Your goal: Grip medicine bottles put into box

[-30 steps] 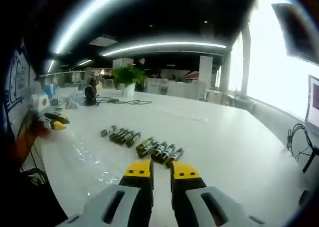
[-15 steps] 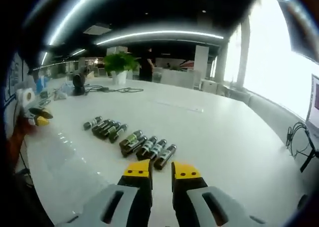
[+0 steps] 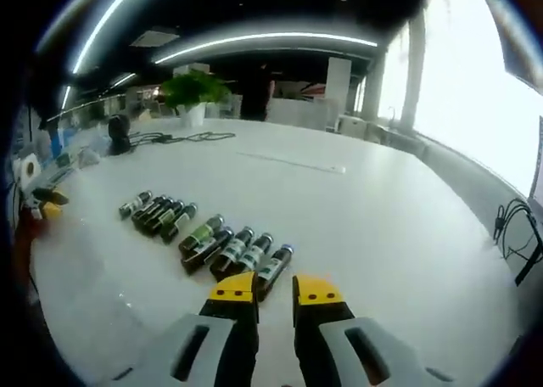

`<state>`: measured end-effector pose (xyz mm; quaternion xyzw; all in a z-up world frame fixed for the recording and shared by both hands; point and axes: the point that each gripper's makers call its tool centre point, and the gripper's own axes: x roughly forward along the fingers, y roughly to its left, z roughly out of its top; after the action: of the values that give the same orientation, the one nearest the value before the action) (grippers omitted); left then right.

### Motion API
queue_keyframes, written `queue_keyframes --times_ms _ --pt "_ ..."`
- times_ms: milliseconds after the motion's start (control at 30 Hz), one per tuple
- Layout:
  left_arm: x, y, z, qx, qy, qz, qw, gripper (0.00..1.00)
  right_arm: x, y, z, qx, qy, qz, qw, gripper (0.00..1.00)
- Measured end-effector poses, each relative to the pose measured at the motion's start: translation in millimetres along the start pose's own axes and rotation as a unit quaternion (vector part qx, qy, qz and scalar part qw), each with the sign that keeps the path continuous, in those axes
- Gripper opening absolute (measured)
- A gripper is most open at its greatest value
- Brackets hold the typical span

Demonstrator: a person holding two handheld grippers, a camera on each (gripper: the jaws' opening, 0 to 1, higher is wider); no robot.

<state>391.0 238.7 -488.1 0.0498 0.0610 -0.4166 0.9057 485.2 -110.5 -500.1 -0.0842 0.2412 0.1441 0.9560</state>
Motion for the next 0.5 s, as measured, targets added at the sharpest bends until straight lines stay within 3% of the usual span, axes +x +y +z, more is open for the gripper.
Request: queue_keyframes --times_ms 500 --pt "1 1.3 -1.1 -0.002 0.003 0.006 1.0 0.1 15 -3 7.6 0.005 0.011 0.004 0.9999 0.12"
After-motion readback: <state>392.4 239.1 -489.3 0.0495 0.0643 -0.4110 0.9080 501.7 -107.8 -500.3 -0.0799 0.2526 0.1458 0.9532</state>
